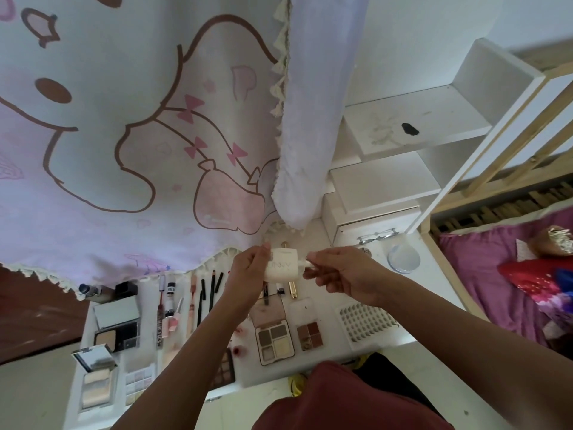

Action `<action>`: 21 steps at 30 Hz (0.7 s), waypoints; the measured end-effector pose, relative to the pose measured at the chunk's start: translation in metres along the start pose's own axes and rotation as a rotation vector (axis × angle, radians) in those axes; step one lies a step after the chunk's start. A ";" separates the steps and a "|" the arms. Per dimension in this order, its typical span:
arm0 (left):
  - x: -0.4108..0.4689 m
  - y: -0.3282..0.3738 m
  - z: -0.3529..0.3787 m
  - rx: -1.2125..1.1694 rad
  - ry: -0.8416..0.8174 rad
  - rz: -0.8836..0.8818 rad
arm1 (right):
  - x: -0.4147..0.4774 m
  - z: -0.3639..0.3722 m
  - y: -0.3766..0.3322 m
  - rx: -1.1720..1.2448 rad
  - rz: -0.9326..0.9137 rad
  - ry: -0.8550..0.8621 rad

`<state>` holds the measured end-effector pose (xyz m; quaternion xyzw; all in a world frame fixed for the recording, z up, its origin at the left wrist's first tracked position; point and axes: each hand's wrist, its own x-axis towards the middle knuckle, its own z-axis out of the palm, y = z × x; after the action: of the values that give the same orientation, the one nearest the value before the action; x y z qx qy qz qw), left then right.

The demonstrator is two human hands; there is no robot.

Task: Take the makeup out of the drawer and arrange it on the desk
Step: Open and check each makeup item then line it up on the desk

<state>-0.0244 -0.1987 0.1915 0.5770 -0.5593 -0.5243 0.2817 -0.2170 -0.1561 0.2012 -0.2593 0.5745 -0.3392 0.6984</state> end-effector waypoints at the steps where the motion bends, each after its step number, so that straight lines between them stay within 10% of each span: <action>1: 0.000 0.000 -0.001 0.001 0.005 -0.003 | 0.001 0.000 0.000 0.019 -0.028 0.012; 21: 0.002 -0.014 -0.010 -0.346 -0.215 -0.253 | 0.010 -0.005 0.007 -0.121 -0.209 0.079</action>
<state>-0.0110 -0.2005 0.1808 0.5265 -0.4112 -0.7019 0.2471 -0.2199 -0.1592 0.1885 -0.3459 0.5907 -0.3847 0.6192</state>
